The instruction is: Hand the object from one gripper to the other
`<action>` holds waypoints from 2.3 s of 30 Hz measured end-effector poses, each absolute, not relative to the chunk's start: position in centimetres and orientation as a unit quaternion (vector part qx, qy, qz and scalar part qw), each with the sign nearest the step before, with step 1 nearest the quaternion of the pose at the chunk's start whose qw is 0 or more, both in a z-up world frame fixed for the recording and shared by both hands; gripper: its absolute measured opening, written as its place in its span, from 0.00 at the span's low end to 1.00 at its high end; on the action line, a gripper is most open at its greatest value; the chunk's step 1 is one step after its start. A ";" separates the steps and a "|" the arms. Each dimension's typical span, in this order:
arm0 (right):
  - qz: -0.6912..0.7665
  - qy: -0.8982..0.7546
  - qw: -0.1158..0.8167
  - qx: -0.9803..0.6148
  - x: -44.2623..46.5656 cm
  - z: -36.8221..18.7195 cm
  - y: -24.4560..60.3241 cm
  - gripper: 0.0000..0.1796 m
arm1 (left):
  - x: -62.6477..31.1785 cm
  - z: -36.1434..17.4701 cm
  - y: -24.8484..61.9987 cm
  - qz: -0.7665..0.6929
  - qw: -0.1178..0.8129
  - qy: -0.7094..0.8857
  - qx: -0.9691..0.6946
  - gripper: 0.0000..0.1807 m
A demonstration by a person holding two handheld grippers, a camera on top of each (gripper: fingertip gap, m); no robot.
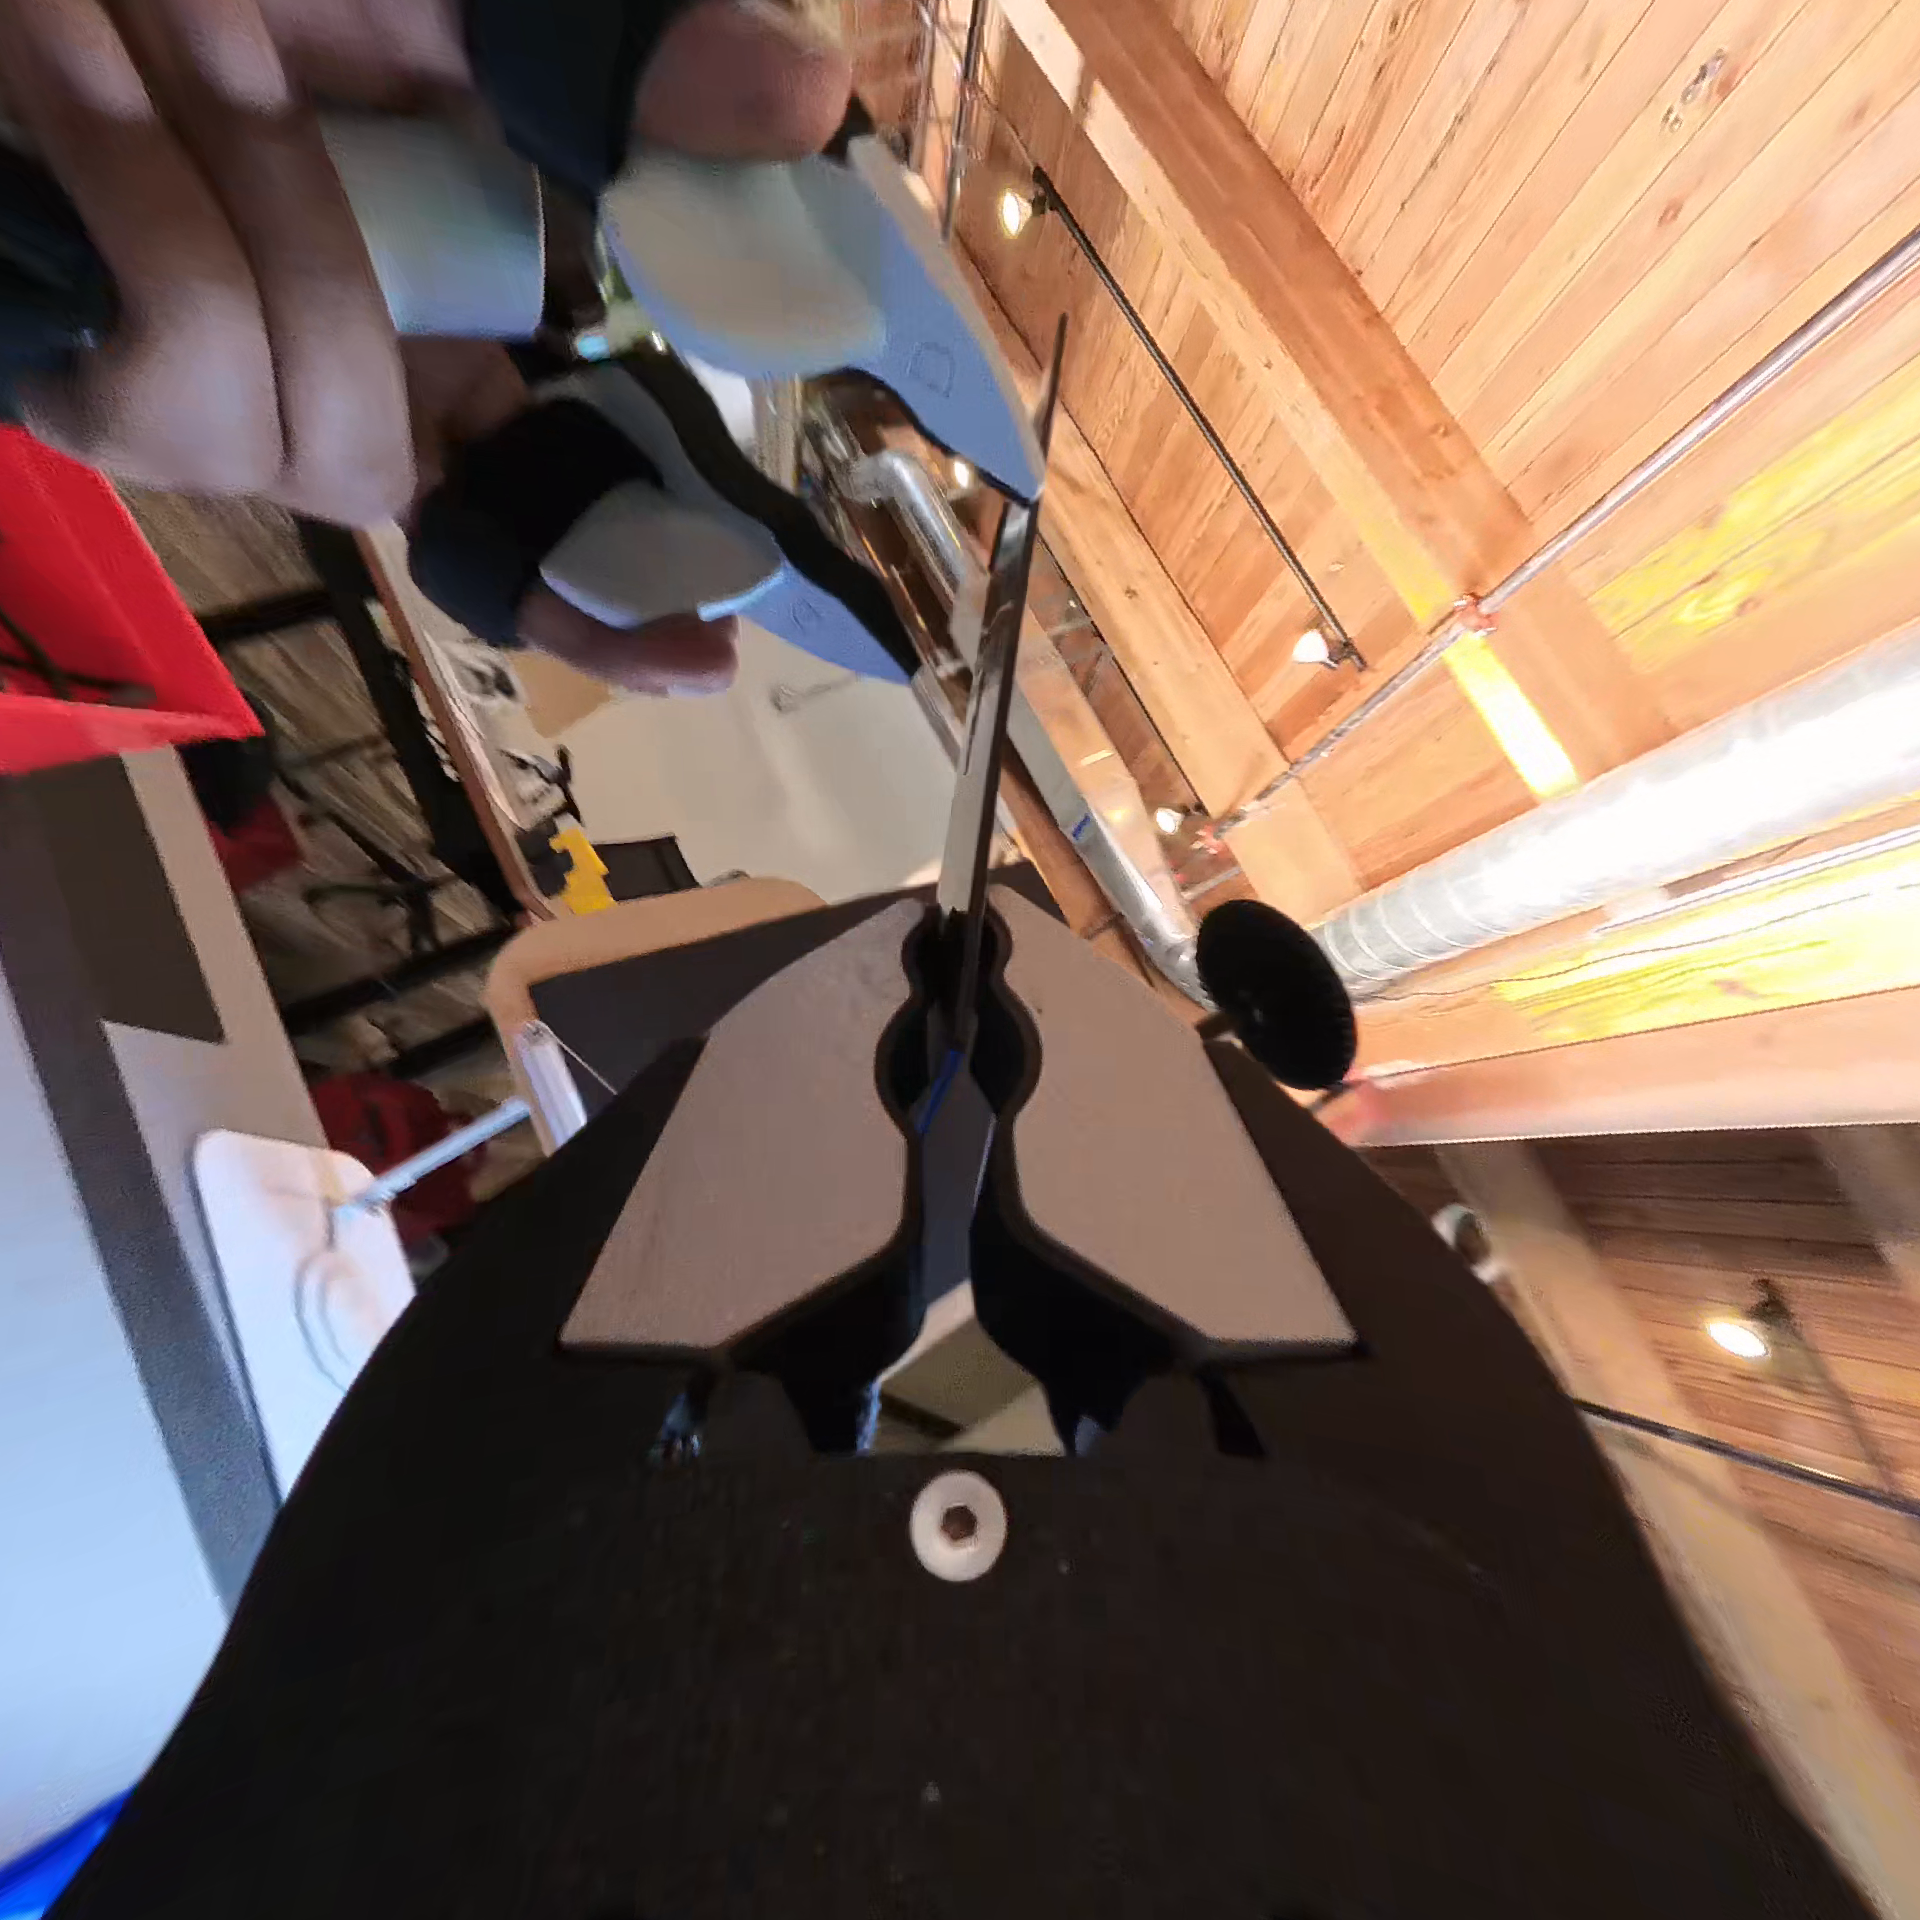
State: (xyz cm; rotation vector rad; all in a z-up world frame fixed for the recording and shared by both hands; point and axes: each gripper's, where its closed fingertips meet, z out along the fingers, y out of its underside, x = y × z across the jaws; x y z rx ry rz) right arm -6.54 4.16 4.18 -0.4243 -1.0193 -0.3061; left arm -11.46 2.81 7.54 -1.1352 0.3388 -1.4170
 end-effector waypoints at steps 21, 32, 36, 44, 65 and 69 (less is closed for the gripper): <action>-0.064 -0.557 0.783 -0.269 -10.3 1.8 3.2 0.39 | -17.9 7.2 4.8 -0.556 0.686 0.120 -0.454 0.01; 0.392 -0.588 0.567 -0.423 -8.5 0.8 0.4 0.29 | -13.3 4.1 0.4 -0.455 0.618 0.391 -0.508 0.01; 0.366 -0.585 0.584 -0.428 -9.4 -0.3 1.6 0.06 | -11.7 3.2 0.4 -0.480 0.587 0.401 -0.514 0.01; 0.208 -0.470 0.723 -0.462 -8.6 1.4 7.0 0.01 | -12.6 3.7 5.8 -0.386 0.666 0.233 -0.594 0.23; 0.017 -0.576 0.707 -0.411 -10.8 -1.3 6.0 0.24 | -12.8 0.4 8.7 -0.302 0.710 0.256 -0.583 0.02; 0.185 -0.529 0.683 -0.468 -7.3 1.7 6.0 0.27 | -12.6 1.0 6.1 -0.334 0.686 0.338 -0.551 0.01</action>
